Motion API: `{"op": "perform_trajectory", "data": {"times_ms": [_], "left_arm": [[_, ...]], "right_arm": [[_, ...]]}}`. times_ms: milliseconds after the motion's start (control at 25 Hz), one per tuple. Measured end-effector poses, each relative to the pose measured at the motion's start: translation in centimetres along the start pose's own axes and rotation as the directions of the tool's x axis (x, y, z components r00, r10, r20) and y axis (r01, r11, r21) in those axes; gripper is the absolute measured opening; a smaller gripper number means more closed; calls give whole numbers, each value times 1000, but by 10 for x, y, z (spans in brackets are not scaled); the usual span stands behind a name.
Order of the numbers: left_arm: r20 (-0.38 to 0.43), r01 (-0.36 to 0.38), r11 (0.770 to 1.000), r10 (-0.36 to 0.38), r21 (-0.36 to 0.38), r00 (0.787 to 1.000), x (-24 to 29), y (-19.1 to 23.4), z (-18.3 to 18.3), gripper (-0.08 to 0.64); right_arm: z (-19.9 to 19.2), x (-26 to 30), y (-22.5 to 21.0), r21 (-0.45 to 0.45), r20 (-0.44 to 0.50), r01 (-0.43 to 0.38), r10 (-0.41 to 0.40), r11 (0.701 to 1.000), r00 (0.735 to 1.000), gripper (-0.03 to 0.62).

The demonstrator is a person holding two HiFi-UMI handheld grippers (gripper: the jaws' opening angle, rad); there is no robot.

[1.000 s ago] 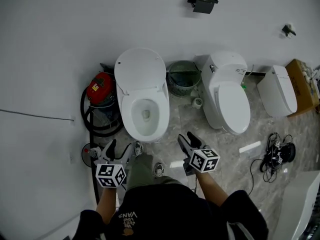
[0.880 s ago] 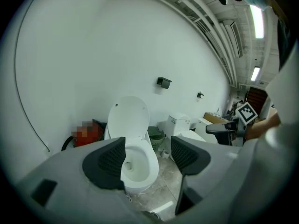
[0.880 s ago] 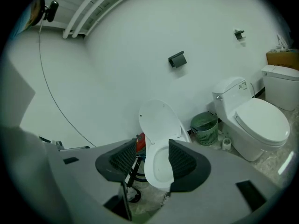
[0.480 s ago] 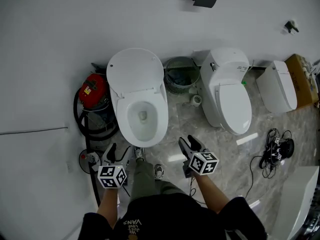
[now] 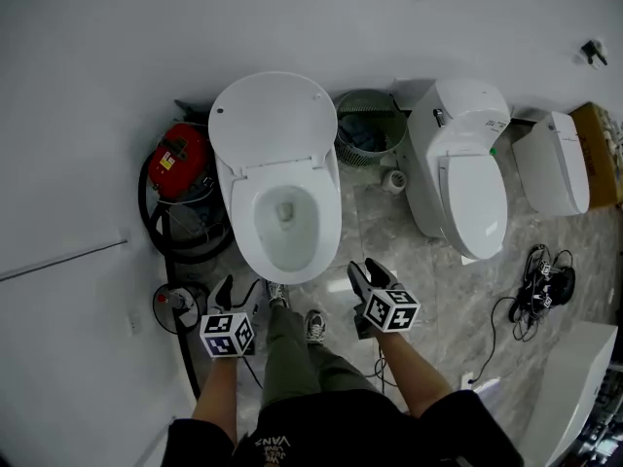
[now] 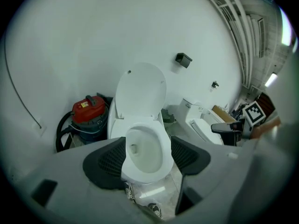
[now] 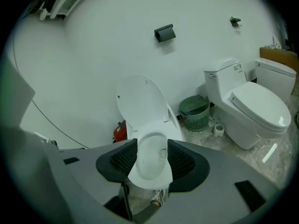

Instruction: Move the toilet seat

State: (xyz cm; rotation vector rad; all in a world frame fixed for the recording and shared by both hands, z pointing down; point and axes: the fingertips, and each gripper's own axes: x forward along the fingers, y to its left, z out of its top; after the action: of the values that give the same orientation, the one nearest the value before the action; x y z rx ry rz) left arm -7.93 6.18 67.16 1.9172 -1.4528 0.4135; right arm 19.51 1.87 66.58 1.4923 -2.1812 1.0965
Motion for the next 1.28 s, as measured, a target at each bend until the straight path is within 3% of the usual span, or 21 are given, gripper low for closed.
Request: {"op": "perform_trajectory", "data": {"times_ms": [240, 480, 680, 880, 1040, 1280], "left_arm": [[-56, 16, 997, -20, -76, 998, 31, 24, -34, 302], [-146, 10, 986, -35, -165, 989, 67, 47, -66, 305], [-234, 6, 973, -61, -230, 970, 93, 59, -100, 301], [-308, -31, 944, -75, -328, 948, 115, 72, -133, 322], [-321, -15, 920, -121, -391, 940, 137, 80, -144, 342], [-298, -45, 846, -136, -531, 945, 166, 106, -146, 417]], "right_arm": [[-41, 46, -2, 8, -109, 22, -21, 1000, 994, 196], [-85, 78, -22, 13, -231, 60, -56, 998, 971, 201], [-119, 104, -40, 106, -309, 102, -64, 989, 949, 244], [-142, 128, -56, 240, -328, 163, -78, 957, 941, 261], [-153, 143, -69, 313, -333, 210, -100, 926, 937, 272], [-162, 163, -82, 339, -355, 240, -112, 910, 928, 302]]}}
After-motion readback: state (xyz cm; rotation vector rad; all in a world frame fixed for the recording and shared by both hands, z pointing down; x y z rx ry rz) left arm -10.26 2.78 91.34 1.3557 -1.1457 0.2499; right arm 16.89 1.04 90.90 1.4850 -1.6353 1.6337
